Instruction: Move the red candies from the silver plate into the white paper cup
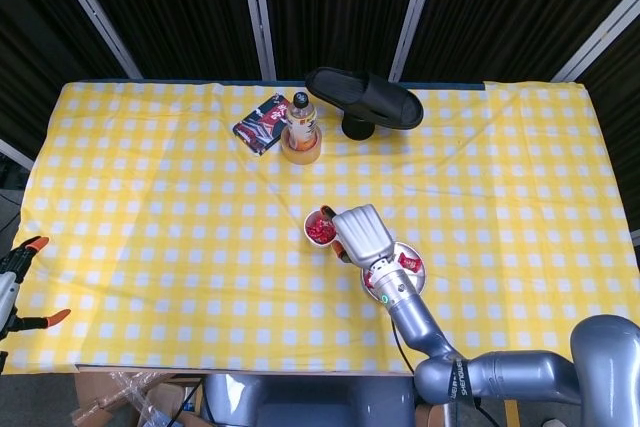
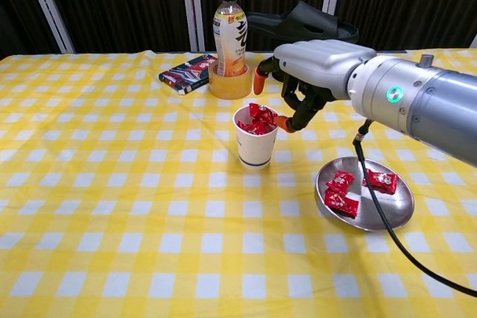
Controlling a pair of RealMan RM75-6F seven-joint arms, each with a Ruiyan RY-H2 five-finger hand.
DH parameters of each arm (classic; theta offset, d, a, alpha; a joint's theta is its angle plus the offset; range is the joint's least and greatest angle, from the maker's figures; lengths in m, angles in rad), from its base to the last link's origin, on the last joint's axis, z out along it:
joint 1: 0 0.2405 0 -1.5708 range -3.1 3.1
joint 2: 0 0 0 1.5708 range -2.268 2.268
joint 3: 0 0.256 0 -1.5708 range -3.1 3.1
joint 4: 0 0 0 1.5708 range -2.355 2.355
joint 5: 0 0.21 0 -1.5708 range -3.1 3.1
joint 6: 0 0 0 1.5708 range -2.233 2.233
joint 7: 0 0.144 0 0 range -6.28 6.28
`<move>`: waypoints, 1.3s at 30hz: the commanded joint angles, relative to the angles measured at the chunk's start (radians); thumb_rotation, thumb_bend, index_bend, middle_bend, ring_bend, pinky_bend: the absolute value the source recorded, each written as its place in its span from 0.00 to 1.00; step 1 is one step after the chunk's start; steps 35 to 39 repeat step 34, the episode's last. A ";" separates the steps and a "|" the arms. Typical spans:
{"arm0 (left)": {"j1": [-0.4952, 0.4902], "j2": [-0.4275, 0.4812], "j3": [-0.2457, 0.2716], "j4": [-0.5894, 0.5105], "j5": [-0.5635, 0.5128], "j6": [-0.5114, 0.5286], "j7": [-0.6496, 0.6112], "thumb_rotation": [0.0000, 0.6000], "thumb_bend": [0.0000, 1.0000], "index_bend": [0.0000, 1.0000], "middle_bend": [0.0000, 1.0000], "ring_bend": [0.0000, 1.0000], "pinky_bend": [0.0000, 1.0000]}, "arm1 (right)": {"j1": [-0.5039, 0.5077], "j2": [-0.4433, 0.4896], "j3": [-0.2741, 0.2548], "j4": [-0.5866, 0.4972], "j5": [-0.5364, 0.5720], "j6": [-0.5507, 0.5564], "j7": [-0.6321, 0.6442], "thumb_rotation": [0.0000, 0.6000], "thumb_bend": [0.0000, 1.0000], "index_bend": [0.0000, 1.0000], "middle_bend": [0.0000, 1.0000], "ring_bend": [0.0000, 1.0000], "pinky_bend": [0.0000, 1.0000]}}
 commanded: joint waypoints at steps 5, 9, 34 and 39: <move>0.005 -0.002 0.000 0.008 0.012 0.013 -0.009 1.00 0.04 0.00 0.00 0.00 0.00 | -0.098 0.105 -0.067 -0.107 -0.129 0.136 0.003 1.00 0.45 0.30 0.82 0.92 0.93; 0.010 -0.007 0.001 0.014 0.028 0.030 -0.009 1.00 0.04 0.00 0.00 0.00 0.00 | -0.199 0.193 -0.133 -0.158 -0.233 0.237 0.063 1.00 0.45 0.29 0.77 0.84 0.85; 0.071 -0.117 -0.010 0.109 0.152 0.266 0.143 1.00 0.03 0.00 0.00 0.00 0.00 | -0.690 0.416 -0.375 0.112 -0.646 0.570 0.470 1.00 0.39 0.00 0.00 0.00 0.05; 0.071 -0.117 -0.010 0.109 0.152 0.266 0.143 1.00 0.03 0.00 0.00 0.00 0.00 | -0.690 0.416 -0.375 0.112 -0.646 0.570 0.470 1.00 0.39 0.00 0.00 0.00 0.05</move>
